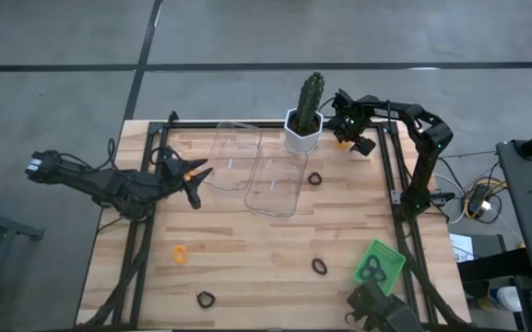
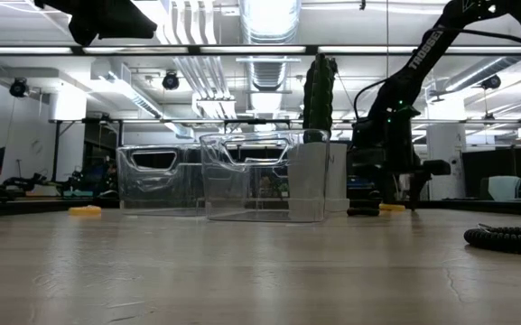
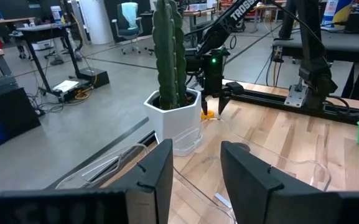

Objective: Sort items
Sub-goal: Put the top right yellow keychain into the right transparent bin

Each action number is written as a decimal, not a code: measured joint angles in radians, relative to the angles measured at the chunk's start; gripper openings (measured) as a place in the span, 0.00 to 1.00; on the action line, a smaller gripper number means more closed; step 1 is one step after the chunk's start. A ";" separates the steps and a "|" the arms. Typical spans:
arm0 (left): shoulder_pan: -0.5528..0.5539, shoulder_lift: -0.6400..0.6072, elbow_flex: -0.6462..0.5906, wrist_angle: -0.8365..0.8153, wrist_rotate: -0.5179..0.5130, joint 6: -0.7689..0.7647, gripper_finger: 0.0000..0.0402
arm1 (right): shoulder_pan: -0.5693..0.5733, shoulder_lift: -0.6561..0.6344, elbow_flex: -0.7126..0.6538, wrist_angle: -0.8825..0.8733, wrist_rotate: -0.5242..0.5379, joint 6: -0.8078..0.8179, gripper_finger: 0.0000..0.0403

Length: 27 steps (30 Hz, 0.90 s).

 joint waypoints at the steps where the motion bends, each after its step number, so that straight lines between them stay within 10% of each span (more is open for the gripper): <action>1: 0.000 0.000 0.000 0.000 0.000 0.000 0.32 | 0.000 0.000 0.000 0.000 0.000 0.000 0.57; 8: 0.000 0.000 0.000 0.000 0.000 0.000 0.32 | -0.002 -0.003 -0.013 -0.002 -0.018 0.012 0.50; 20: 0.000 0.000 0.000 -0.001 0.000 -0.014 0.32 | -0.002 -0.003 -0.025 -0.009 -0.006 0.030 0.07; 27: -0.001 0.000 0.000 -0.001 0.000 -0.021 0.32 | 0.003 -0.016 -0.027 -0.011 0.004 0.032 0.06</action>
